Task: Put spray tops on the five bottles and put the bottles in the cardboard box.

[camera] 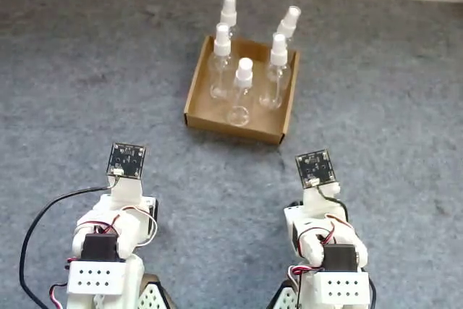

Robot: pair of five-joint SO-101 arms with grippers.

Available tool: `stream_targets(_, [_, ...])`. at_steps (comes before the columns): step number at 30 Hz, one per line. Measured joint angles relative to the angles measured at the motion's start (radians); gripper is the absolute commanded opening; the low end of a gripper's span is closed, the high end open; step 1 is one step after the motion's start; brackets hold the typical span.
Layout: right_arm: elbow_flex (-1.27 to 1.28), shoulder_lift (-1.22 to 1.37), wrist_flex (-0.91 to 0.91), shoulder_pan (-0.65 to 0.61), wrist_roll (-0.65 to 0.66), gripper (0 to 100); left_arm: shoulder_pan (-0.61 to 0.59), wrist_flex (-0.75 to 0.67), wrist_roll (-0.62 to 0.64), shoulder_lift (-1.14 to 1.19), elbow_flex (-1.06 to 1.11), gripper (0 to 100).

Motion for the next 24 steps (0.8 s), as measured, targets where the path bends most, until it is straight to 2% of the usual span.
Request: stream_targets(24, [0.0,0.0,0.0,0.0,0.0,0.5,0.0,0.0,0.0,0.0,0.0,9])
